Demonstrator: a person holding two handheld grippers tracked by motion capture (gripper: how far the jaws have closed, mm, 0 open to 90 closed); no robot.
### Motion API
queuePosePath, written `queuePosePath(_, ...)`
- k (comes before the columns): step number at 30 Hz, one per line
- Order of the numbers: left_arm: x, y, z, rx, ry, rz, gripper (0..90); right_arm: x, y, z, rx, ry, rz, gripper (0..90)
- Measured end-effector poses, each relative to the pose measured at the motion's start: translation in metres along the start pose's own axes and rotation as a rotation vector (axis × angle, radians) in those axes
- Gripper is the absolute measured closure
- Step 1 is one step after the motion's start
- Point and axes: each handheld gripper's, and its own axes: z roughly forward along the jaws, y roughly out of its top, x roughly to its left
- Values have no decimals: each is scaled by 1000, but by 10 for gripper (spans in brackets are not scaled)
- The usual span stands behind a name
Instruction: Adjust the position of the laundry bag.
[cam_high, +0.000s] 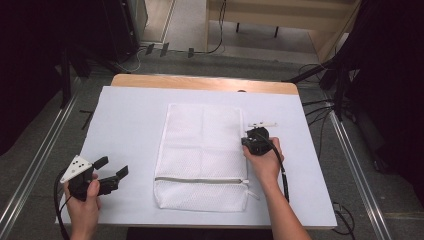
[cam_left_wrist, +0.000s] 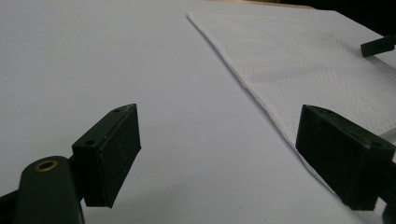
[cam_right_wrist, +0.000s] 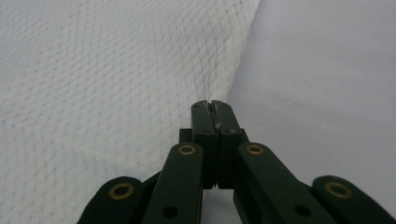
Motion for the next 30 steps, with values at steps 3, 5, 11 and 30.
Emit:
queuePosePath(3, -1, 0, 1, 2, -4, 2, 144, -6, 2, 2, -6, -27, -16, 900)
queuePosePath(5, -1, -1, 2, 8, -7, 7, 143, -10, 3, 3, -11, -39, -18, 900)
queuePosePath(11, -3, -1, 4, 21, -10, 15, 143, -18, 8, 7, -29, -46, -6, 900)
queuePosePath(30, -31, 1, 7, -24, -52, 42, 144, -27, -51, -77, -163, 51, -37, 572)
